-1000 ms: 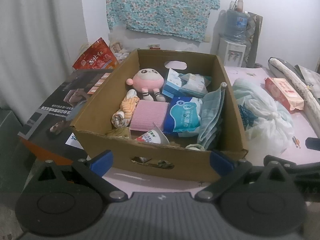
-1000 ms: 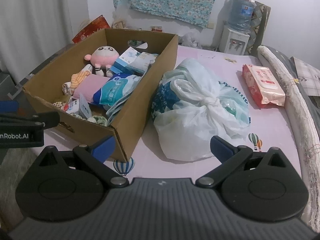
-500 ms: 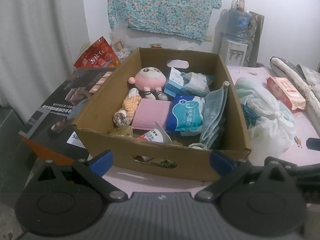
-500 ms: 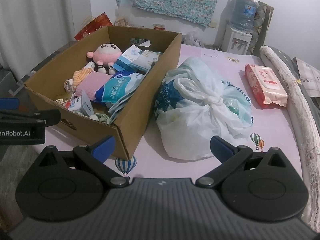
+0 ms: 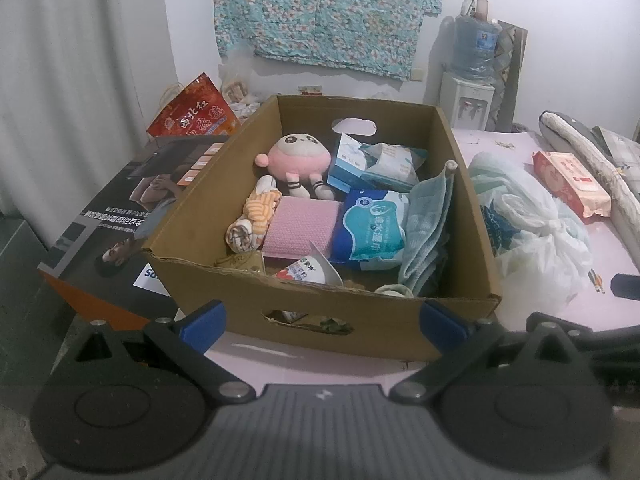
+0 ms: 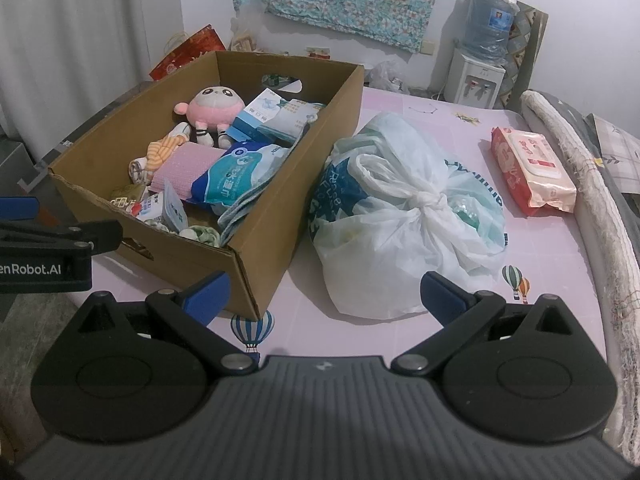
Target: Organize soft objects
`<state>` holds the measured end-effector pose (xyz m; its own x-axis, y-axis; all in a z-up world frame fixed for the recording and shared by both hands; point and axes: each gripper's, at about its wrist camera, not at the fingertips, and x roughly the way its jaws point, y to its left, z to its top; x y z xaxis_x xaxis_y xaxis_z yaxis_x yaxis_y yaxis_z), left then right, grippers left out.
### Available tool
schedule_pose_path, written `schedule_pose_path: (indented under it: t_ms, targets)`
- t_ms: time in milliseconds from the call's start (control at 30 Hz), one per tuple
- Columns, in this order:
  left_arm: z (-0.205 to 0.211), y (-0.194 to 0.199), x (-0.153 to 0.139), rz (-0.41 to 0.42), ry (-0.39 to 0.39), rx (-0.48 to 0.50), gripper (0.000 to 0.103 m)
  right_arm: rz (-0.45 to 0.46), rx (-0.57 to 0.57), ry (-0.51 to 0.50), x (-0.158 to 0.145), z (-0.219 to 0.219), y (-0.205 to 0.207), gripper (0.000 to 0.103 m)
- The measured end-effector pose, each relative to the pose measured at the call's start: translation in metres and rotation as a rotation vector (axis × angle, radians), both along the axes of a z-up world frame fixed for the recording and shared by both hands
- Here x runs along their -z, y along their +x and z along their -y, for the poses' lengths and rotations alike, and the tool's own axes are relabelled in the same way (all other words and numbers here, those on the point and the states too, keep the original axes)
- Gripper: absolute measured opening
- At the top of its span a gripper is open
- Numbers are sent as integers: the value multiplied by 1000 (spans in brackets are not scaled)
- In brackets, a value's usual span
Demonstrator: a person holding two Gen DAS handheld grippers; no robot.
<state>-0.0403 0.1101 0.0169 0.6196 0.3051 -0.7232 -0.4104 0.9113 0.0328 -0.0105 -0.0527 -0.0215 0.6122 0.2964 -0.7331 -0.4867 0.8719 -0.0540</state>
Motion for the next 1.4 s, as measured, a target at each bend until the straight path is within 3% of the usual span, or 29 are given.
schedule_pose_path:
  t_ms: [1400]
  targets:
    - [2,-1,0,-10,7,5,103,-16,-6,11,4,2,3,102]
